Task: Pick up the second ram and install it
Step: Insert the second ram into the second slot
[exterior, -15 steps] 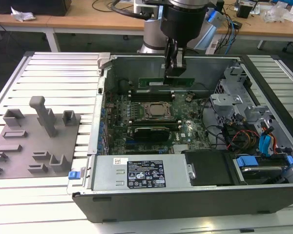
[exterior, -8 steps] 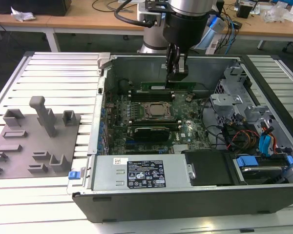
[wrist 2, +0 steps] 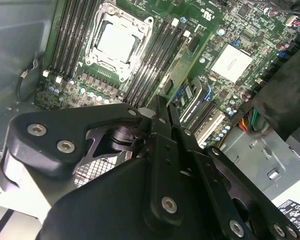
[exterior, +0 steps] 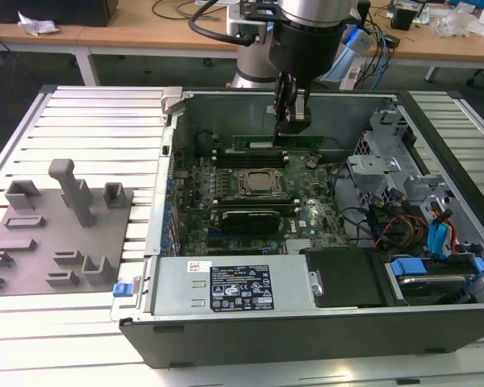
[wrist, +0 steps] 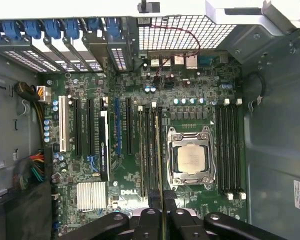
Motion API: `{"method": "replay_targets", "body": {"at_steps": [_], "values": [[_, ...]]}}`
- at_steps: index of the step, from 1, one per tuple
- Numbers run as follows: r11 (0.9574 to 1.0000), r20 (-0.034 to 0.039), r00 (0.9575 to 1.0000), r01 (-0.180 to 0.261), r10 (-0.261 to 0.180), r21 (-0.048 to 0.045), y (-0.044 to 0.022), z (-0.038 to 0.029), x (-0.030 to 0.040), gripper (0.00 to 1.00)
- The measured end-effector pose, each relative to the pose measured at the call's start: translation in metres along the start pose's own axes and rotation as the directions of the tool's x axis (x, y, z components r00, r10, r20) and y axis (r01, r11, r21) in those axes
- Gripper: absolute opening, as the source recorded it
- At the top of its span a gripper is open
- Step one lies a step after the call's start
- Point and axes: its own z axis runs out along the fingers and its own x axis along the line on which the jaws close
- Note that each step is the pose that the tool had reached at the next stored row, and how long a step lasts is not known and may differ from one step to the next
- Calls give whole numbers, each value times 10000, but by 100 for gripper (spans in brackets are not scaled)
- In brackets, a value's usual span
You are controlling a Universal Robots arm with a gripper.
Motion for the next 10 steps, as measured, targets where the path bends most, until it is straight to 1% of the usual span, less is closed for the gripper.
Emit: {"method": "replay_targets", "body": {"at_steps": [1,2,3,4,6,10], "values": [[10000,1,10000,0,0,0,0,0,0,14],[10000,3,10000,0,0,1,-1,14,0,14],[10000,3,10000,0,0,0,-3,89,2,14],[10000,1,10000,0,0,-1,-5,136,4,14],[10000,2,10000,0,0,0,-7,186,6,14],[10000,2,10000,0,0,-1,-9,236,7,14]]}}
